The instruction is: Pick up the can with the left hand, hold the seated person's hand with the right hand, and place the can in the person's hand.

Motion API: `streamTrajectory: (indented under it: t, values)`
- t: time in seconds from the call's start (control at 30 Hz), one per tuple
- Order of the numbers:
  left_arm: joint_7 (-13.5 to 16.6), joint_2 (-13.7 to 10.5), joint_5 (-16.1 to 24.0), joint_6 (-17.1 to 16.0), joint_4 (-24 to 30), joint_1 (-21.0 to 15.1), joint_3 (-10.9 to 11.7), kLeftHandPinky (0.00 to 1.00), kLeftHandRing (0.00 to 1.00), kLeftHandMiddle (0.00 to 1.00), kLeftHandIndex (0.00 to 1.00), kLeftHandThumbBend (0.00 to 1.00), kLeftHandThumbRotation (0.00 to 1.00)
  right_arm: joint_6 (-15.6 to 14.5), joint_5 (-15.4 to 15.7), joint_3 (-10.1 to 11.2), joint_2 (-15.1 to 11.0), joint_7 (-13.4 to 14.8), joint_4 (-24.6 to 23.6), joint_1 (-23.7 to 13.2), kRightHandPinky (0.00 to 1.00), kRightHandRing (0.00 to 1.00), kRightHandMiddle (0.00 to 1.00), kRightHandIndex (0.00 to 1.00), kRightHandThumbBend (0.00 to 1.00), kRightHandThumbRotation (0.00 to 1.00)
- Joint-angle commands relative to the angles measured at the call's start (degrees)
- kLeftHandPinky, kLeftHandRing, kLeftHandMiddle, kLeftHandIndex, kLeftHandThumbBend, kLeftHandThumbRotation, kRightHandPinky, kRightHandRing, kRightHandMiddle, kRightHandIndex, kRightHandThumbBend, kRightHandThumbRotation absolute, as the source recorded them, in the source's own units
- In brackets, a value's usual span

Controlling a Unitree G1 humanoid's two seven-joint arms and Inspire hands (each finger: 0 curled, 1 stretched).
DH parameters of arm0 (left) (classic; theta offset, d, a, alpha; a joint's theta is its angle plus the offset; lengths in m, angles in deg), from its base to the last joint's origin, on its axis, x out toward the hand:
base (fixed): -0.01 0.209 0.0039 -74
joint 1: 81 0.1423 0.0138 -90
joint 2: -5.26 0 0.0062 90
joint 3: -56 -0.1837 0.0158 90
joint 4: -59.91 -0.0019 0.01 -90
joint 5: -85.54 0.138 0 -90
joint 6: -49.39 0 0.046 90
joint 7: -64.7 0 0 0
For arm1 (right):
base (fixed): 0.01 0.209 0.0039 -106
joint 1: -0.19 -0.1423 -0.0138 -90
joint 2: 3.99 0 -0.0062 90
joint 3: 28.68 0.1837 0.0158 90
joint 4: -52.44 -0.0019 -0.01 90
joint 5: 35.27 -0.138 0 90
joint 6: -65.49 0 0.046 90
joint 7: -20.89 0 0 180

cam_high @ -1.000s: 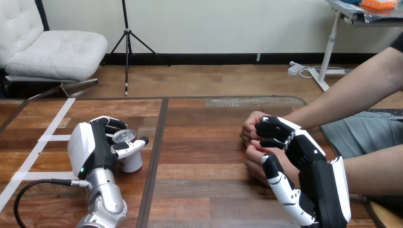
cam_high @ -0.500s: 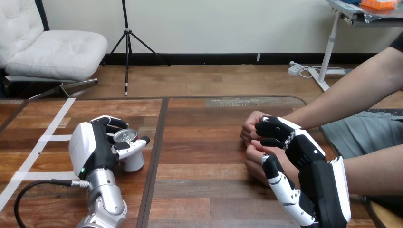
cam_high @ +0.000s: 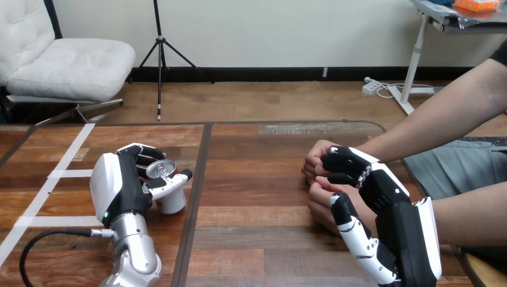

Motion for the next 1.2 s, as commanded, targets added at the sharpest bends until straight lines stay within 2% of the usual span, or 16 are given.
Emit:
streamTrajectory:
  t: [0.0, 0.37, 0.93, 1.17]
  values:
    - [1.5, -0.31, 0.24, -3.02, 1.97, -1.78, 0.0, 0.39, 0.44, 0.49, 0.49, 0.68, 0.0, 0.33, -0.52, -0.3, 0.69, 0.16, -2.15, -0.76, 0.68, 0.74, 0.74, 0.74, 0.56, 0.6]
    - [2.32, -0.39, 0.42, -5.97, 3.04, -0.91, -0.05, 0.38, 0.43, 0.49, 0.49, 0.68, 0.0, 1.1, -0.27, 0.04, 0.75, 0.5, -1.11, -1.9, 0.67, 0.73, 0.74, 0.74, 0.56, 0.57]
    - [3.28, -0.2, 0.18, -8.99, 4.22, -0.27, 0.21, 0.38, 0.43, 0.5, 0.48, 0.7, 0.0, 0.16, 0.16, 0.62, 0.19, 0.47, -1.63, -2.73, 0.68, 0.74, 0.75, 0.75, 0.57, 0.57]
    - [3.6, 0.16, 0.14, -10.62, 5.32, 0.4, 0.2, 0.36, 0.42, 0.49, 0.48, 0.71, 0.0, -0.86, 2.25, 2.28, -1.13, 0.78, -2.77, -3.49, 0.72, 0.78, 0.77, 0.77, 0.6, 0.59]
